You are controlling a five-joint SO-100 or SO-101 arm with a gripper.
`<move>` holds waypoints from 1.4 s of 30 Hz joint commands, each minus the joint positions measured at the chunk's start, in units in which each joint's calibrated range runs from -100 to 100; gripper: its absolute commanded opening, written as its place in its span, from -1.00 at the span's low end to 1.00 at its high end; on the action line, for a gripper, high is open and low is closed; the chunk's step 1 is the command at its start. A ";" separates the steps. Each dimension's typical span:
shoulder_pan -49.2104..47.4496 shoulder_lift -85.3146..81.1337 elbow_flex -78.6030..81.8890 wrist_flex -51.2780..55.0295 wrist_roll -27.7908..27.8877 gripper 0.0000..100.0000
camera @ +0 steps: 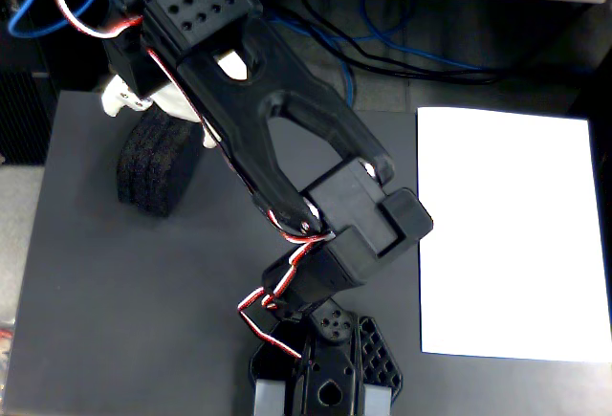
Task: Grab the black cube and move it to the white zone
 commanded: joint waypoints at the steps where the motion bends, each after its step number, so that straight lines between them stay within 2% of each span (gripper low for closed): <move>1: 0.38 -0.39 -3.22 0.77 1.41 -0.28; 4: 7.29 -0.30 -3.13 -0.01 1.73 -0.28; 7: 12.30 -0.30 2.58 -4.81 4.77 -0.28; 12: 11.64 -0.30 5.03 -6.78 4.77 -0.28; 16: 3.47 -0.30 5.03 -9.10 3.14 -0.28; 23: 2.58 -0.22 6.11 -10.64 3.04 -0.28; 27: 2.44 14.31 8.65 -18.02 3.14 -0.28; 29: 2.44 21.45 5.93 -18.36 3.09 -0.28; 33: 2.44 22.21 3.76 -17.76 2.72 -0.30; 34: 2.44 22.04 3.76 -17.76 2.62 -0.32; 35: 2.44 22.04 3.76 -17.76 2.57 -0.45; 38: 3.10 22.04 3.76 -18.27 1.00 -0.93; 42: 3.17 20.11 0.49 -17.59 -5.81 -0.97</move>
